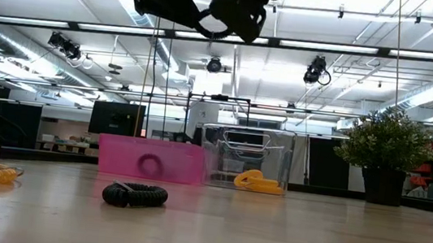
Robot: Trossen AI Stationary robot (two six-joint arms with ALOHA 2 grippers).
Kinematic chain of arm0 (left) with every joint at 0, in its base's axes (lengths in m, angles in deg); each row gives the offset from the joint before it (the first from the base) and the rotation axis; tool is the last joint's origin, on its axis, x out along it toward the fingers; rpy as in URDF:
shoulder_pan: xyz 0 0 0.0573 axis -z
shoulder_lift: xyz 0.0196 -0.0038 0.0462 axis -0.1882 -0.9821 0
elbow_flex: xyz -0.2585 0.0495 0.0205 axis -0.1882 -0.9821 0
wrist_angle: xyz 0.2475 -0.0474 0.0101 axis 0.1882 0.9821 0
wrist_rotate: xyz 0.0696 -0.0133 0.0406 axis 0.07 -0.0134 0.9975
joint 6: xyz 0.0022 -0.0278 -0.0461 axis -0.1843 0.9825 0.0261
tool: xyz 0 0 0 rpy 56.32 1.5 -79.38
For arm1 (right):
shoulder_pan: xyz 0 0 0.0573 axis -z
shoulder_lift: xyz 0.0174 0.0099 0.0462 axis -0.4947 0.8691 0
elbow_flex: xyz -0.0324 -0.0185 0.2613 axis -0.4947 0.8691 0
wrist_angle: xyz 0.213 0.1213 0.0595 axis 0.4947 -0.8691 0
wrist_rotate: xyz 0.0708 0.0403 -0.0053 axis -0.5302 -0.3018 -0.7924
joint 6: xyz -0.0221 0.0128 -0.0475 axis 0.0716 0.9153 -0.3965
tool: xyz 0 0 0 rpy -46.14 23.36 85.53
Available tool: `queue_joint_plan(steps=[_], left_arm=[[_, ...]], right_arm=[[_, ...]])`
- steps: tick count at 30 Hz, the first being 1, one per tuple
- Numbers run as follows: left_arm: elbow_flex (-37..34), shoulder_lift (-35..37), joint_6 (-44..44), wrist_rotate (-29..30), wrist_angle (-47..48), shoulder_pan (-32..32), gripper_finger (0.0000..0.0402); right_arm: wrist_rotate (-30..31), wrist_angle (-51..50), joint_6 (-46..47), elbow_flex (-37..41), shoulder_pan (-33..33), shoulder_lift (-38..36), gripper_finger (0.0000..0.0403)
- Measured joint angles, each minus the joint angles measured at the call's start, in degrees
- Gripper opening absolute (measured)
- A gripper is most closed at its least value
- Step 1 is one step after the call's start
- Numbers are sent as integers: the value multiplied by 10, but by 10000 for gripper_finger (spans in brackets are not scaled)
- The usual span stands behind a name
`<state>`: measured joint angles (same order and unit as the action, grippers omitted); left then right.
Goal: Sort spring keychains
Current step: Put the black spring keychain into the red bin
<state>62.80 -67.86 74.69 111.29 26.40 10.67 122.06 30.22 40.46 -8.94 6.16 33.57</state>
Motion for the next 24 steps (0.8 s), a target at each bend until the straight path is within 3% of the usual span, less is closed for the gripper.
queue_joint_plan(steps=[5, 11, 15, 18, 22, 24], left_arm=[[0, 0, 1, -1, -11, 0, 156], [0, -2, 2, -66, -37, -1, 156], [0, -4, 0, -69, -42, -1, 146], [0, -4, 1, -75, -41, -1, 117], [0, -4, 0, -81, -41, -2, 39], [0, -4, -2, -82, -41, -2, 19]], right_arm=[[-20, 32, -15, 0, -3, 0, 1], [-31, 46, -20, 0, -3, 0, 1], [-31, 47, -20, 0, -3, 0, 1], [-31, 47, -20, 0, -3, 0, 1], [-31, 47, -21, 0, -3, 0, 1], [-31, 47, -21, 0, -3, 0, 3]])
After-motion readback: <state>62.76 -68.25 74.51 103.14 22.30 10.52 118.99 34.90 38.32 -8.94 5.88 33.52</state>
